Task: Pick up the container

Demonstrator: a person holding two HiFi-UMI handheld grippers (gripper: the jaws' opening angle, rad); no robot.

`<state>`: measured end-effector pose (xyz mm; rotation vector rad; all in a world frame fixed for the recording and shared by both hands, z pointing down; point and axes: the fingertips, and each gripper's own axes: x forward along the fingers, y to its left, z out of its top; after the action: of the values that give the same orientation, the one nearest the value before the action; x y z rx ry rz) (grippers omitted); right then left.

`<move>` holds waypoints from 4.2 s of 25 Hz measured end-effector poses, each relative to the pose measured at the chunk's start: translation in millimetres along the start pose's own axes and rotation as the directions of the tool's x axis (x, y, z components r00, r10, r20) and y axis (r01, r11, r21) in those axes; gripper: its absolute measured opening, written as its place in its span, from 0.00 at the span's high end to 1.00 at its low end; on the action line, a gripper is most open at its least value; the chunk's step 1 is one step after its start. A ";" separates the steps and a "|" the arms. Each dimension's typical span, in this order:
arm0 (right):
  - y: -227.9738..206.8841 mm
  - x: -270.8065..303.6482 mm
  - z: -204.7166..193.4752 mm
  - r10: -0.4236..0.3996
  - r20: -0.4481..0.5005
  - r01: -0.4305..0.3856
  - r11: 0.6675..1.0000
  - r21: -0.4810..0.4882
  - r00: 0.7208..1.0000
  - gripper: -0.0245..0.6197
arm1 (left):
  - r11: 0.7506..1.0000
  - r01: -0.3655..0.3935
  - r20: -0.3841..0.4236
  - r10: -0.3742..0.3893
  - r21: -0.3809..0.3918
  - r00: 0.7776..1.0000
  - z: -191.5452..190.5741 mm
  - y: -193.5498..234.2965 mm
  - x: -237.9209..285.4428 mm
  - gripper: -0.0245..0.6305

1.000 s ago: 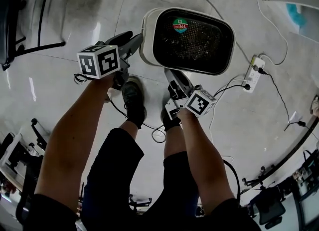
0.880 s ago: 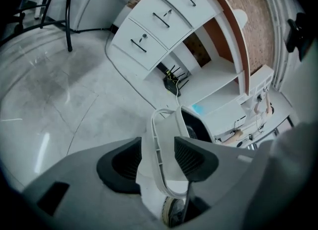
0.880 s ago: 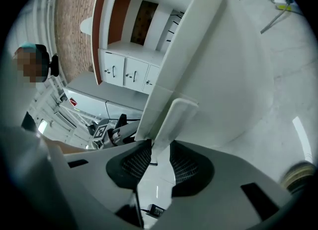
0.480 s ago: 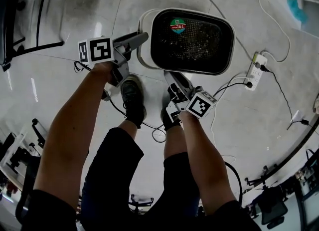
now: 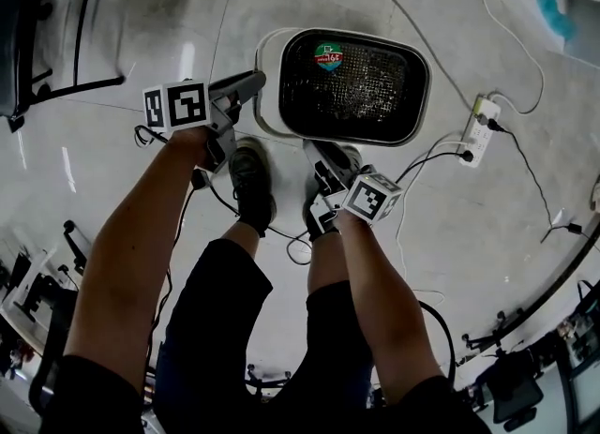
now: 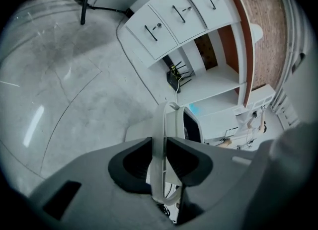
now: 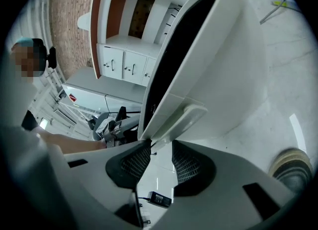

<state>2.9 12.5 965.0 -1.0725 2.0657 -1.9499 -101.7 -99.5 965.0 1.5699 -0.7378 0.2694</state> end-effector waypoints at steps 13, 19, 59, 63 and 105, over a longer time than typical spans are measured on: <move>13.7 -42.3 -13.8 -0.126 -0.110 0.115 0.988 -0.108 0.986 0.72 | 0.998 -0.061 0.037 0.061 -0.014 0.997 -7.8 -18.2 -21.7 0.81; 63.0 -50.2 4.2 -0.210 -0.165 0.133 0.912 -0.388 0.964 0.67 | 0.999 -0.035 0.059 0.034 0.017 0.998 -2.9 -63.4 -39.2 0.81; 150.5 -54.9 85.4 -0.071 -0.178 -0.023 0.879 -0.476 0.982 0.88 | 0.919 0.339 -0.243 -0.289 0.202 0.926 -25.1 -252.6 30.7 0.78; 177.8 -61.4 89.8 -0.021 -0.181 -0.063 0.892 -0.447 0.983 0.88 | 0.914 0.360 -0.211 -0.321 0.186 0.923 -17.3 -272.9 14.2 0.78; 662.3 -244.4 127.3 0.023 -0.355 -0.258 0.731 -0.632 0.935 0.88 | 0.811 0.502 -0.029 -0.518 0.300 0.855 56.7 -662.2 -343.6 0.79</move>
<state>-21.0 -7.3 248.3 -0.6386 3.0696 -1.3735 16.4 -69.6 226.8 2.0080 -0.2931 -0.0697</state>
